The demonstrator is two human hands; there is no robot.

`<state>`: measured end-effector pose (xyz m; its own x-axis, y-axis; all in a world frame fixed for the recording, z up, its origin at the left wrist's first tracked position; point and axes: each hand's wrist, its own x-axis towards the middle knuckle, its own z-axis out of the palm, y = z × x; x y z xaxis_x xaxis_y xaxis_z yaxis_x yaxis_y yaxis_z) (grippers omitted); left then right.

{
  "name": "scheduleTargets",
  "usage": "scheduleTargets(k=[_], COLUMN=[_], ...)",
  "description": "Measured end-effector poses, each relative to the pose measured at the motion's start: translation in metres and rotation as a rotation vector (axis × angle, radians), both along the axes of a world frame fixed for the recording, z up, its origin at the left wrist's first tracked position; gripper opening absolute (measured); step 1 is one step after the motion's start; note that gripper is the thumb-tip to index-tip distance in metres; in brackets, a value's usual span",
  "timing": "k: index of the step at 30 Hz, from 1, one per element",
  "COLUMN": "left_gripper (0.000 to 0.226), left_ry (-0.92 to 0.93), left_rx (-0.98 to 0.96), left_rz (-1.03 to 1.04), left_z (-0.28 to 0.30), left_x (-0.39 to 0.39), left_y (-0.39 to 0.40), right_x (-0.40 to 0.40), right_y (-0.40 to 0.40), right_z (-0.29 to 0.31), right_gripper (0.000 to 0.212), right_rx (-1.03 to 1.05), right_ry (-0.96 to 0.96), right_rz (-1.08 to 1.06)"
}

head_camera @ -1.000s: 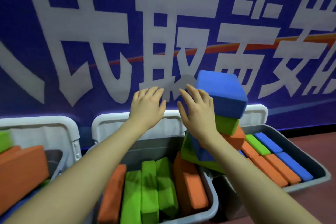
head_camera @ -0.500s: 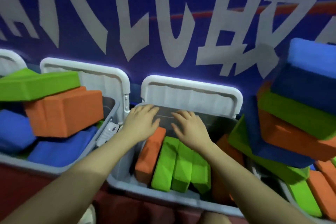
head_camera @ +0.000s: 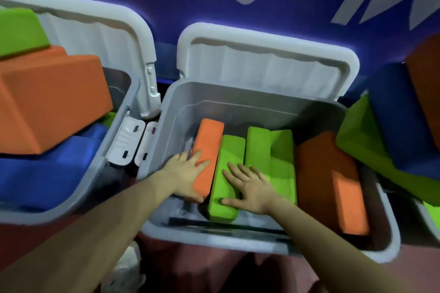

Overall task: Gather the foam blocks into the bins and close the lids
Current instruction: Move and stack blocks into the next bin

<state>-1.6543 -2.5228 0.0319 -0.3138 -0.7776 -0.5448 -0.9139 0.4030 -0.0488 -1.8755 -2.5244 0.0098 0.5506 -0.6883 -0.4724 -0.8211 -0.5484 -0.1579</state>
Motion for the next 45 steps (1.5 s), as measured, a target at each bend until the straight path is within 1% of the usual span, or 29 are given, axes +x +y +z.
scheduleTargets(k=[3, 5, 9, 12, 15, 17, 19, 23, 26, 30, 32, 36, 37, 39, 41, 43, 45], left_gripper=[0.124, 0.124, 0.107, 0.09, 0.08, 0.08, 0.08, 0.072, 0.073, 0.082, 0.081, 0.071, 0.067, 0.062, 0.058, 0.055, 0.053], left_ry=[-0.014, -0.012, -0.022, -0.032, -0.014, 0.038, 0.035, -0.021, 0.012, 0.06, 0.107, 0.131, 0.16, 0.253, 0.306, 0.355, 0.455], left_rx=[0.015, -0.018, -0.103, -0.144, -0.161, -0.24, -0.276, -0.173, -0.137, -0.084, -0.078, -0.134, -0.192, -0.373, -0.513, -0.541, -0.502], left_rz=[-0.038, -0.062, -0.092, -0.173, -0.208, -0.239, -0.252, -0.242, -0.207, -0.136, -0.117, -0.09, -0.089, -0.162, -0.203, -0.169, -0.114], left_z=[-0.017, -0.026, -0.038, -0.034, -0.027, -0.029, -0.022, -0.026, -0.03, -0.033, -0.032, -0.02, -0.018, -0.011, -0.008, 0.0, 0.007], left_x=[0.007, 0.005, -0.003, -0.004, -0.001, 0.001, -0.001, -0.003, -0.002, -0.001, -0.001, -0.003, -0.002, 0.002, 0.01, 0.011, 0.012], left_y=[-0.001, -0.001, 0.0, -0.002, -0.002, -0.004, -0.003, 0.0, 0.001, -0.003, -0.007, -0.002, -0.001, -0.002, -0.001, 0.001, 0.003], right_x=[-0.001, -0.003, -0.003, -0.005, -0.01, -0.011, -0.012, -0.011, -0.01, -0.006, -0.009, -0.019, -0.02, -0.017, -0.013, -0.009, -0.003], right_y=[0.002, 0.0, 0.002, -0.001, -0.002, 0.0, 0.001, 0.007, 0.008, 0.007, 0.005, 0.005, 0.006, 0.007, 0.009, 0.009, 0.008], right_z=[-0.011, -0.015, -0.014, -0.005, 0.003, 0.004, 0.004, -0.001, -0.003, -0.009, -0.007, 0.002, 0.006, 0.014, 0.02, 0.023, 0.022], right_gripper=[0.131, 0.139, 0.126, 0.113, 0.109, 0.105, 0.102, 0.105, 0.112, 0.104, 0.101, 0.094, 0.089, 0.082, 0.076, 0.063, 0.054], right_rx=[-0.013, -0.043, -0.077, -0.128, -0.143, -0.122, -0.102, -0.082, -0.075, -0.112, -0.078, 0.0, 0.001, -0.007, -0.014, -0.018, -0.04], right_ry=[0.023, 0.043, 0.068, 0.057, 0.05, 0.045, 0.04, 0.067, 0.111, 0.1, 0.053, -0.071, -0.088, -0.128, -0.189, -0.306, -0.443], right_rz=[0.04, 0.064, 0.068, 0.088, 0.099, 0.12, 0.125, 0.12, 0.126, 0.162, 0.144, 0.076, 0.063, 0.034, -0.027, -0.13, -0.217])
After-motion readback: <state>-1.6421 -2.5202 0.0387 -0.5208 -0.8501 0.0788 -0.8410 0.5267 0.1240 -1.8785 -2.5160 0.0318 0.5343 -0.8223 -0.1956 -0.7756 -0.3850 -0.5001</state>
